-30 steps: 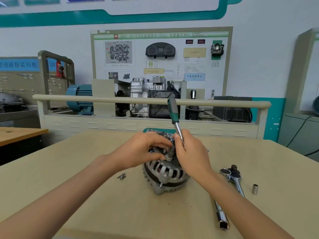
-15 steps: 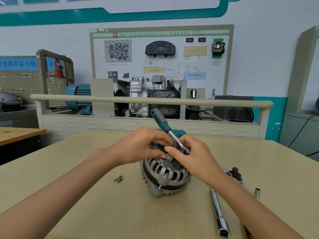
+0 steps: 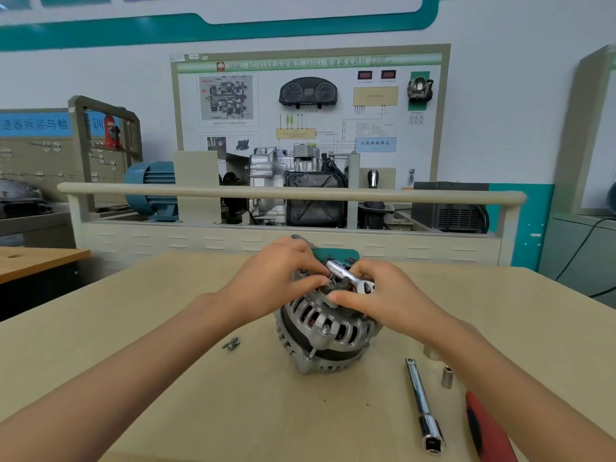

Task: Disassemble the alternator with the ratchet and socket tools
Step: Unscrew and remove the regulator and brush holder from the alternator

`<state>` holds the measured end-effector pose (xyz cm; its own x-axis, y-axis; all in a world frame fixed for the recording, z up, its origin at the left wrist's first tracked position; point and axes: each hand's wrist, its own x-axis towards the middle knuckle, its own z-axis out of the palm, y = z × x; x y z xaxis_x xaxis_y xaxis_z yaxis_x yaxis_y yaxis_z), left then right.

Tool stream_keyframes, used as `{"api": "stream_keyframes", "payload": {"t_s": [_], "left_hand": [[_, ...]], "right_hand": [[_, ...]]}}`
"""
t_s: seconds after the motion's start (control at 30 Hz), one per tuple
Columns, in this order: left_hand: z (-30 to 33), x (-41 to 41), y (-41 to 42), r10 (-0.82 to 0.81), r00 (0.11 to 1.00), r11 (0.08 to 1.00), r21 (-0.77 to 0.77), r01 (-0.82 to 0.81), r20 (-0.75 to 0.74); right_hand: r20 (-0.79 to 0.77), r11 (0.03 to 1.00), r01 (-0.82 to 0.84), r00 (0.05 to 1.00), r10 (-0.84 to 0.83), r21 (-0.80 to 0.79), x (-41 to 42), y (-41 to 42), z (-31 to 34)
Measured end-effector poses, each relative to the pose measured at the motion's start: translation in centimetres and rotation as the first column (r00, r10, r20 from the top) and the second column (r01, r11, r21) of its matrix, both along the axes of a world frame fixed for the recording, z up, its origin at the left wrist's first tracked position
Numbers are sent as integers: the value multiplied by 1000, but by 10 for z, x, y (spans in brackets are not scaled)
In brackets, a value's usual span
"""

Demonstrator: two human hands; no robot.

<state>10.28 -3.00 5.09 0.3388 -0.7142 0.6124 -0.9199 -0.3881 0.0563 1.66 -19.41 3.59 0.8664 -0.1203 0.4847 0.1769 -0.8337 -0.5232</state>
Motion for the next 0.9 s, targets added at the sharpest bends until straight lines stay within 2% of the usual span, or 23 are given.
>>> {"api": "stream_keyframes", "payload": {"t_s": [0.1,0.27,0.4,0.67,0.8,0.9], "left_hand": [[0,-4,-6,78,997,997,18,-78,13],[0,-8,-7,35,996,999,13,-34,-86],[4,-9,-10,29,989,1000,15,-28,-148],[-12,-11,-13,9,960,951,-293,-94,-279],[-17,-9,-9,-59,937,964,-264,-36,-344],[-21,-8,-4,-75,909,983,-186,-2,-409]], "right_hand": [[-23,1000,15,1000,-15,11,1,-1,-1],[-3,969,-44,999,46,244,-1,-4,-5],[5,969,-24,1000,23,247,1,-5,-6],[-47,955,-99,992,117,281,0,-8,-5],[-38,943,-110,991,128,314,0,-8,-6],[-42,936,-102,992,123,336,1,-10,-5]]}}
